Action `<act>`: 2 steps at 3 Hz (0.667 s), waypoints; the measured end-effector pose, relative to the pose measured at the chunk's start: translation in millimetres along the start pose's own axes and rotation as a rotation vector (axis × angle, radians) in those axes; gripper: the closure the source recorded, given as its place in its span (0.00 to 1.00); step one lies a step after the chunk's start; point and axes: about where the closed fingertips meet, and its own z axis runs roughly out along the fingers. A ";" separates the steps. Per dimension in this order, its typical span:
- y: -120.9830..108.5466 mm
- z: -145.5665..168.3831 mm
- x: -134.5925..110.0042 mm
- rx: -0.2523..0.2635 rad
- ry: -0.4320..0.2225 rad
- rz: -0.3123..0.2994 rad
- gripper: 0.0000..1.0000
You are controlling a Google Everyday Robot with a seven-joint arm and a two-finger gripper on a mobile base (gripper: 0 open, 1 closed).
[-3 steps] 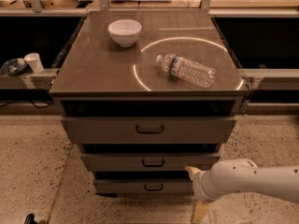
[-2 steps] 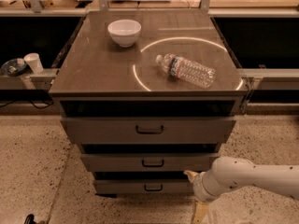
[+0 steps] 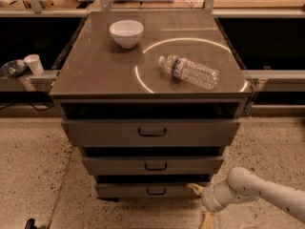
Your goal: Open bottom drawer
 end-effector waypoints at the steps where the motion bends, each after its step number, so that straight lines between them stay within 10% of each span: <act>1: 4.0 30.6 21.4 -0.019 -0.014 -0.011 0.00; 2: -1.3 58.1 29.0 0.007 -0.009 -0.006 0.00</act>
Offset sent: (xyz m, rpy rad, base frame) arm 0.0113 0.0248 -0.0934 -0.0079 -0.0511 -0.0431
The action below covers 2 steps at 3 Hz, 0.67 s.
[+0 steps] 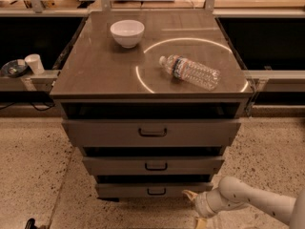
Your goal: Open bottom drawer
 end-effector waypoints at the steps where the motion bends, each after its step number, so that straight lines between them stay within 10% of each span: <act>1: -16.9 16.8 8.8 0.074 -0.001 0.019 0.00; 2: -43.0 34.6 27.7 0.141 0.012 0.051 0.00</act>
Offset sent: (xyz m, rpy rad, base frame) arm 0.0629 -0.0015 -0.0634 -0.0177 -0.1153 -0.1918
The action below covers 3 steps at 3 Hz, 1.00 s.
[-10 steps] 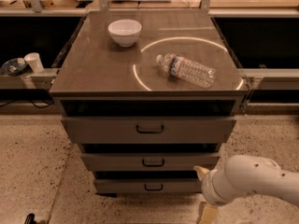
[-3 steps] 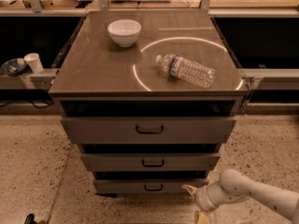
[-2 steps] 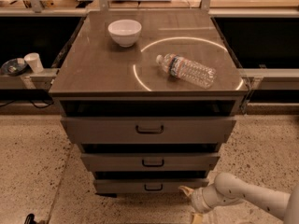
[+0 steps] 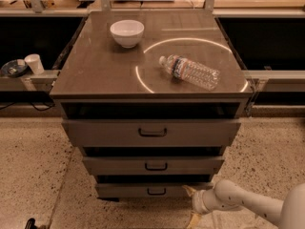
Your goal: Open bottom drawer
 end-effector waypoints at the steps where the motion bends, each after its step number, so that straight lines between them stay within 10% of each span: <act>1: -15.1 8.3 9.7 0.024 0.013 0.015 0.00; 3: -43.3 11.1 26.0 0.063 0.003 0.060 0.00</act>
Offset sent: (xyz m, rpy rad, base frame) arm 0.0541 -0.0214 -0.0233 0.0033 -0.0178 -0.0974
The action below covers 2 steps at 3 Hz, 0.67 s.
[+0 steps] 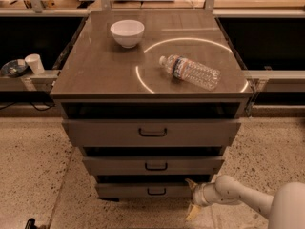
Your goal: Open bottom drawer
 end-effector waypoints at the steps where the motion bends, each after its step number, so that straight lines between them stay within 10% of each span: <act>1: -7.5 -0.7 5.7 0.005 0.008 0.009 0.00; 2: -11.0 -1.3 9.4 0.000 0.016 0.010 0.16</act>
Offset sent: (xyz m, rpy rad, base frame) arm 0.0164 -0.0195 -0.0036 -0.0300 0.0101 -0.0107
